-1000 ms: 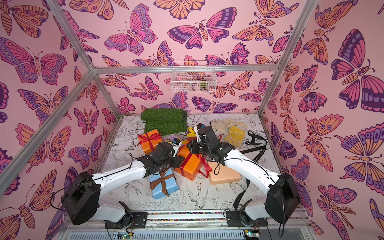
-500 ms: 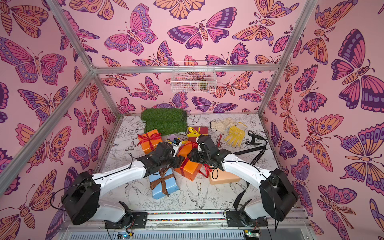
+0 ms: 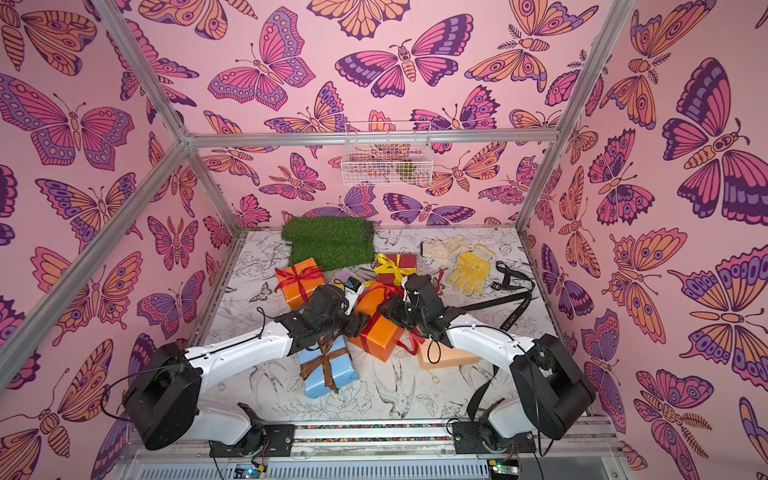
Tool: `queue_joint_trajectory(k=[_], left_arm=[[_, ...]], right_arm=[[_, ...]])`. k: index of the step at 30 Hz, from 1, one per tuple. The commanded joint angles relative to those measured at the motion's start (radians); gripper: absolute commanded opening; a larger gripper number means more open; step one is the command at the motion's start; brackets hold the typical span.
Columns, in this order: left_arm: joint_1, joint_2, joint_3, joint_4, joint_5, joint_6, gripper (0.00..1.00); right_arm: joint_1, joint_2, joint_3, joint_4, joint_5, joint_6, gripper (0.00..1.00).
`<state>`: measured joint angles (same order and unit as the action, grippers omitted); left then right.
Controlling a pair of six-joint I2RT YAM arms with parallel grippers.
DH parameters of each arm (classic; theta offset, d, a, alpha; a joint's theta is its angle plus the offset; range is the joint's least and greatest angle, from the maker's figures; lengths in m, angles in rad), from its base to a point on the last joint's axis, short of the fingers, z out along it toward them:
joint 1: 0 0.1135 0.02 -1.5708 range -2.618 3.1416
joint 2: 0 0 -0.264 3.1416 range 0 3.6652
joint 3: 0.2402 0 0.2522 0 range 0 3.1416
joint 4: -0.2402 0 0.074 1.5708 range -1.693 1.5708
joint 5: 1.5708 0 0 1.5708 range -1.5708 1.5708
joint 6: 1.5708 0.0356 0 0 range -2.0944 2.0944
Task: Untie the ribbon bows on the gift boxes
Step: Pull the ribbon from the gift box.
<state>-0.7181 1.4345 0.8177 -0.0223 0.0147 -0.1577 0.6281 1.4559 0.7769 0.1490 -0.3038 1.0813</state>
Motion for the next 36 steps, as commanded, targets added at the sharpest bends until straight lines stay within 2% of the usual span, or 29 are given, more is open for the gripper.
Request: queue_joint_trajectory(k=[1,11,17,25,32,36], left_arm=[[0.006,0.007,-0.034,-0.032,0.028,0.017,0.68],[0.006,0.029,-0.035,0.015,0.089,-0.003,0.68],[0.006,0.022,-0.043,0.031,0.108,-0.003,0.68],[0.006,-0.012,-0.071,0.089,0.164,0.002,0.69],[0.006,-0.020,-0.082,0.099,0.172,0.010,0.69],[0.006,-0.032,-0.090,0.097,0.155,0.022,0.69]], right_arm=[[-0.011,0.049,-0.054,0.032,-0.003,0.090,0.31],[-0.013,0.104,-0.080,0.162,-0.044,0.132,0.29],[-0.011,0.109,-0.071,0.133,-0.032,0.087,0.22],[-0.007,0.110,-0.055,0.119,-0.030,0.035,0.21],[-0.006,0.196,-0.038,0.188,-0.083,0.020,0.02],[-0.007,0.195,-0.042,0.252,-0.120,0.006,0.00]])
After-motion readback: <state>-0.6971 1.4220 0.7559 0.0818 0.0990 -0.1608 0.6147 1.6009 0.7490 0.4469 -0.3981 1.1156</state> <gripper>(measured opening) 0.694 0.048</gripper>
